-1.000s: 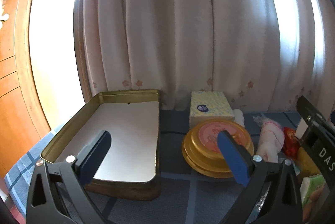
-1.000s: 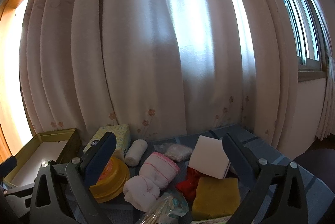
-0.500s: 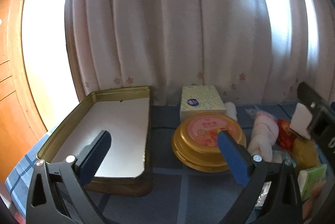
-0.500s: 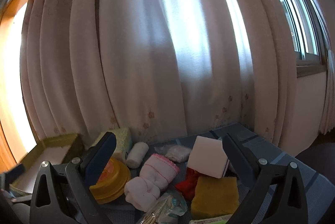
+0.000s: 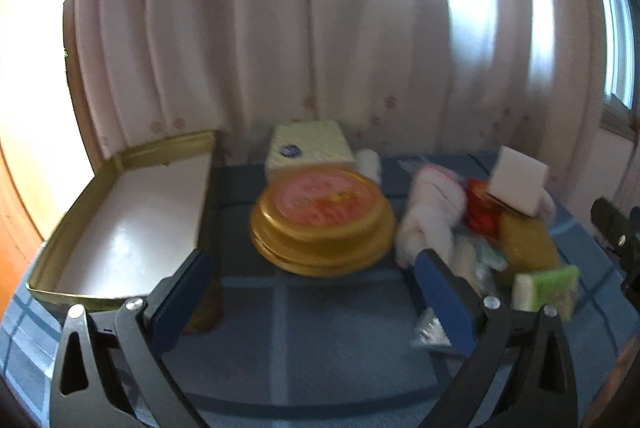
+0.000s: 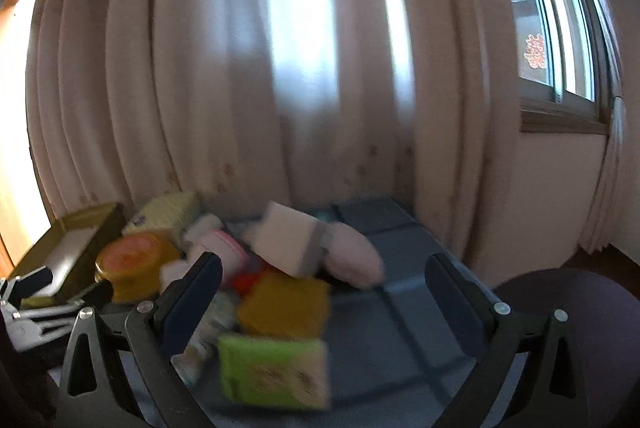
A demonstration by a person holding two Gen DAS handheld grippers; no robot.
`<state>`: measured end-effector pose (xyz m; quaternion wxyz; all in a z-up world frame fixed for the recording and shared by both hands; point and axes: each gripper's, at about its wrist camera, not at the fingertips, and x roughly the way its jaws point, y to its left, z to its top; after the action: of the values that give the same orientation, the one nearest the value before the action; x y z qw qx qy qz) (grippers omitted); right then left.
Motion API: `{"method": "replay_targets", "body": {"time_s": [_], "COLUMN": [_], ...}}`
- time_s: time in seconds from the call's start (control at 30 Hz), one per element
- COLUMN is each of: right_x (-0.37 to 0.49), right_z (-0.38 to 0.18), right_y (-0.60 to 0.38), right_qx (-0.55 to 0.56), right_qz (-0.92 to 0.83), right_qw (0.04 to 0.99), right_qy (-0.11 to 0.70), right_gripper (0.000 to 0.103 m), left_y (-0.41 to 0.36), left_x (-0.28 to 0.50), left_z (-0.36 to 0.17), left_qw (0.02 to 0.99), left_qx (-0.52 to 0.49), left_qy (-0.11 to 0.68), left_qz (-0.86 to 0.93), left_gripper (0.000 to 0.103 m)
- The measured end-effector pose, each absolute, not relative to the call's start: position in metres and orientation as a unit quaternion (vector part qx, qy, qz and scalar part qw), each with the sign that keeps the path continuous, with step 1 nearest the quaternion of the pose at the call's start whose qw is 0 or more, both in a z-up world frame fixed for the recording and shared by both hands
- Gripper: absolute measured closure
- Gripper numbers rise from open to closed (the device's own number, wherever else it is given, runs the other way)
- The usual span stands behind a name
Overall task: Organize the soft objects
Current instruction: 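Grasp the cotton swab bag with the left tool while the right grasps the green tissue pack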
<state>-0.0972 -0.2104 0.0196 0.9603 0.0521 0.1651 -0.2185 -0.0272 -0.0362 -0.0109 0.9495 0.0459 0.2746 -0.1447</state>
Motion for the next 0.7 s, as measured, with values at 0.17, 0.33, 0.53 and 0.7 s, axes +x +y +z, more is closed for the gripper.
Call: {"method": "replay_targets", "body": {"time_s": [0.17, 0.33, 0.53, 0.7], "right_x": [-0.110, -0.099, -0.072, -0.075], "right_z": [0.004, -0.010, -0.034, -0.041], "right_y": [-0.225, -0.217, -0.203, -0.206], "right_qx": [0.058, 0.090, 0.108, 0.119], "right_qz": [-0.214, -0.153, -0.098, -0.094], "right_qw": [0.950, 0.946, 0.933, 0.930], "right_qy": [0.221, 0.272, 0.329, 0.334], "right_gripper": [0.011, 0.023, 0.030, 0.035], "left_y": [-0.045, -0.052, -0.047, -0.058], "left_x": [-0.038, -0.042, -0.040, -0.040], "left_z": [-0.019, -0.023, -0.020, -0.019], "left_qw": [0.940, 0.930, 0.924, 0.915], "left_qx": [0.064, 0.079, 0.060, 0.068], "left_qy": [0.288, 0.304, 0.316, 0.325], "left_qz": [-0.170, -0.188, -0.207, -0.229], "left_gripper": [0.002, 0.008, 0.008, 0.011]}}
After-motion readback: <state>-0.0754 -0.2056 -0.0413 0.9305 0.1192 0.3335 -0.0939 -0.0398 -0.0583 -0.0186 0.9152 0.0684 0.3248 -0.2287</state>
